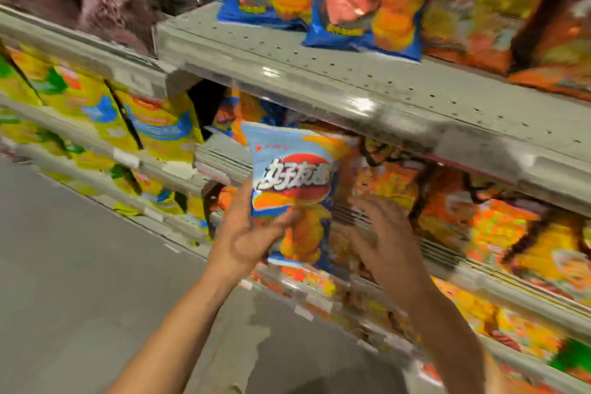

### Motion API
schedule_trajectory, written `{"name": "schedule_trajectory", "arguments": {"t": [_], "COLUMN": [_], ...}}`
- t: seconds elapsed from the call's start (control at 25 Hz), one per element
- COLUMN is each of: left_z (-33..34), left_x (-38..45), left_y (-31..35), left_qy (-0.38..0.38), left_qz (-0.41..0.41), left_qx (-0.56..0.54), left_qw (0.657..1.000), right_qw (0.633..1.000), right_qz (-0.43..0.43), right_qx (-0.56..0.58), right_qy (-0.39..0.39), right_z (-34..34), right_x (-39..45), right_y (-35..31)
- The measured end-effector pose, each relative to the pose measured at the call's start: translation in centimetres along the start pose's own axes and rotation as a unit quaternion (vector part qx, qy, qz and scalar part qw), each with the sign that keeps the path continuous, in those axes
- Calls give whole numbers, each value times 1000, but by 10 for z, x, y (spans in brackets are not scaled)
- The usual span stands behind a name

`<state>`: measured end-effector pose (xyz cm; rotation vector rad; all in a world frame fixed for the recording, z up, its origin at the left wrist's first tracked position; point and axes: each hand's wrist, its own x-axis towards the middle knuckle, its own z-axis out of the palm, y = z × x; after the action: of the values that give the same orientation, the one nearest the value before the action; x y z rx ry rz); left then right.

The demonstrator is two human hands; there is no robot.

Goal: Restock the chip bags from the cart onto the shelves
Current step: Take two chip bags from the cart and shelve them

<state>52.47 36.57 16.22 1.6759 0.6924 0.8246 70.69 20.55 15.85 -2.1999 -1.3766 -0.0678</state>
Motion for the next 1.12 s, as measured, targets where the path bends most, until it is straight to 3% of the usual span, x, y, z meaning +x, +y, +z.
{"name": "schedule_trajectory", "arguments": {"t": [0.2,0.32,0.44,0.6,0.76,0.88,0.96,1.12], "left_z": [-36,-24,3,18,20,21,21,20], "left_x": [101,136,143,137,142,148,150,151], "left_y": [-5,-6,-12,-27,-33,-32,-35,-35], "left_qy": [-5,-8,-43,-159,-186,-196,-200,-193], "left_qz": [55,91,81,76,44,18,7,7], "left_qx": [16,9,-10,16,20,27,33,71], "left_qw": [998,996,996,984,981,980,979,979], "right_qw": [993,976,961,970,992,997,991,938], "right_qz": [28,7,46,49,91,20,-13,30], "right_qx": [-108,-215,-269,-236,-83,-62,-122,-345], "right_qy": [-33,-23,-47,-42,-9,36,62,-13], "right_z": [21,19,14,9,5,8,10,1], "right_x": [44,54,54,51,48,57,71,99], "right_y": [-30,-37,-41,-43,-50,-57,-58,-53]}}
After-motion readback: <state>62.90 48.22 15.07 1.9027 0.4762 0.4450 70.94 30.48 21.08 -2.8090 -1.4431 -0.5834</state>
